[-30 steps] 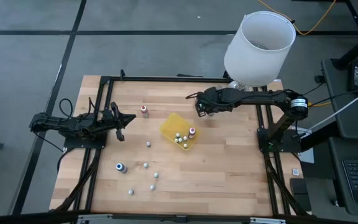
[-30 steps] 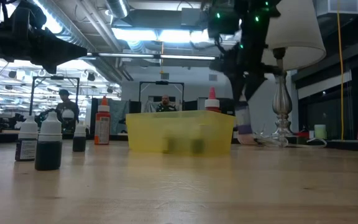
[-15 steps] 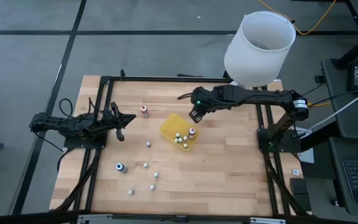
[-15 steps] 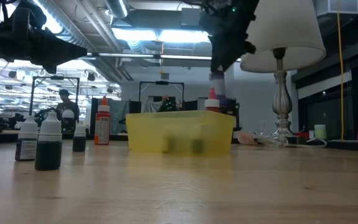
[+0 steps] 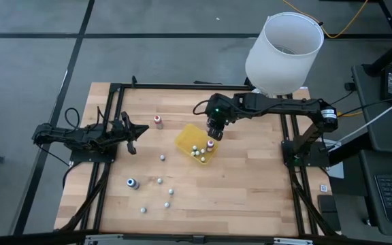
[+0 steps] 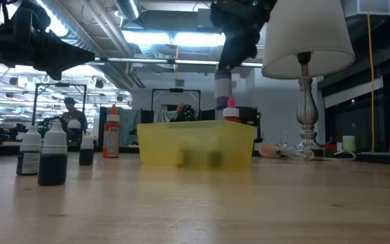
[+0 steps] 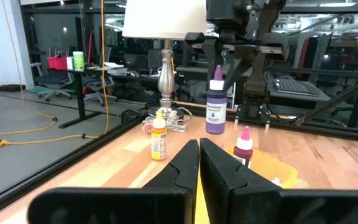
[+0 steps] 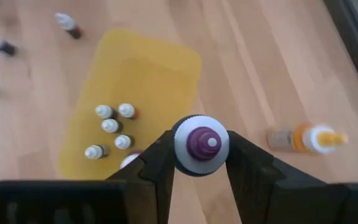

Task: Pick & Place food coloring
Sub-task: Put the large purple food coloring bottle into the yellow bin

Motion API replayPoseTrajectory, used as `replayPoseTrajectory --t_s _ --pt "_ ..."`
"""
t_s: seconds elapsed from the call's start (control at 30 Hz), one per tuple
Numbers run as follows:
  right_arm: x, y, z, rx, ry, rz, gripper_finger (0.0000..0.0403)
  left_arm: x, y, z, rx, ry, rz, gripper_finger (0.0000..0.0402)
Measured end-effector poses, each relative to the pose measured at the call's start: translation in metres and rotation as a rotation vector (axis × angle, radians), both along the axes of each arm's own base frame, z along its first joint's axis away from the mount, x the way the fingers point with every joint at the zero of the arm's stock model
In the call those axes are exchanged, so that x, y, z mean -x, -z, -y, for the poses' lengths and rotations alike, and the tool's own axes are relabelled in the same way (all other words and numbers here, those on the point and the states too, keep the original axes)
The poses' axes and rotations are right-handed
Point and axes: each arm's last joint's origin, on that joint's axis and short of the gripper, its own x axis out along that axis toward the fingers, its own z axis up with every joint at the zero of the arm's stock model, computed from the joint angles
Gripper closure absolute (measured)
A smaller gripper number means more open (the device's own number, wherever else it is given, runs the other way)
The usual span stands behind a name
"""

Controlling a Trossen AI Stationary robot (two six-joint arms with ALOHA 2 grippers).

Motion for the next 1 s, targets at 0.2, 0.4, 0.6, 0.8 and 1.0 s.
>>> replayPoseTrajectory --t_s 0.2,0.4,0.6,0.8,1.0 --pt "-0.003 -0.001 -0.001 0.037 -0.148 0.017 0.0275 0.0 0.0 0.0 0.0 0.0 0.0 0.0393" --pt "-0.003 -0.002 0.0 0.098 -0.247 0.008 0.0275 0.0 0.0 0.0 0.0 0.0 0.0 0.0389" --pt "-0.003 -0.002 0.0 0.074 -0.205 0.015 0.0275 0.0 0.0 0.0 0.0 0.0 0.0 0.0391" --pt "-0.004 0.004 -0.006 -0.007 0.016 -0.007 0.0279 0.0 0.0 0.0 0.0 0.0 0.0 0.0393" --pt "-0.015 0.012 -0.021 -0.016 0.032 0.02 0.0278 0.0 0.0 0.0 0.0 0.0 0.0 0.0389"
